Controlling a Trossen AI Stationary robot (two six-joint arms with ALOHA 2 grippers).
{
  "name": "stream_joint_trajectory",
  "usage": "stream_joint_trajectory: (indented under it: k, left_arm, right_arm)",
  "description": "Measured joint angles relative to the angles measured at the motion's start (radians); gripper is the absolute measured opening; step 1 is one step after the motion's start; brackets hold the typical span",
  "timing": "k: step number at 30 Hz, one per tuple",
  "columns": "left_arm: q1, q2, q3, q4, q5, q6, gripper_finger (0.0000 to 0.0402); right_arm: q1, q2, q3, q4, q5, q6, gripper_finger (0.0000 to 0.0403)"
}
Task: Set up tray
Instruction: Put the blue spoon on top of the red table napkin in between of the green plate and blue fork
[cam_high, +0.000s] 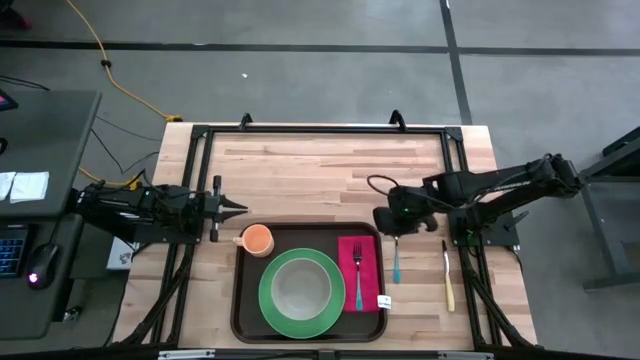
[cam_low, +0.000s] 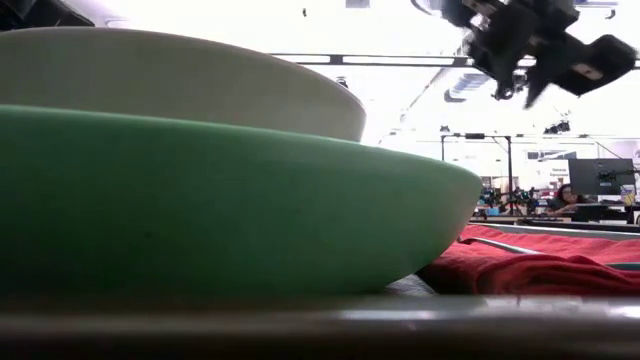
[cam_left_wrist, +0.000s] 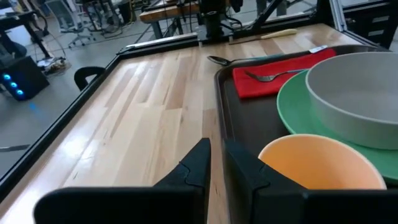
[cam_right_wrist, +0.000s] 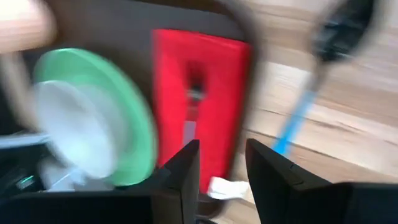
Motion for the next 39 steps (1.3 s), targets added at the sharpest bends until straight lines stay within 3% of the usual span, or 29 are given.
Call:
stream_joint_trajectory:
  k: [3,17,39]
  left_arm:
    - [0.0,0.0,0.0,0.0,0.0,0.0,0.0074]
    - [0.0,0.0,0.0,0.0,0.001,-0.001,0.0074]
    - [0.0,0.0,0.0,0.0,0.002,-0.005,0.0074]
  right_arm:
    - [0.025,0.0,0.0,-0.083,0.002,0.043,0.0108]
    - [0.154,0.001,0.0,-0.133,0.034,0.308,0.0108]
    - [0.16,0.129,0.0,-0.144,-0.018,0.332,0.0108]
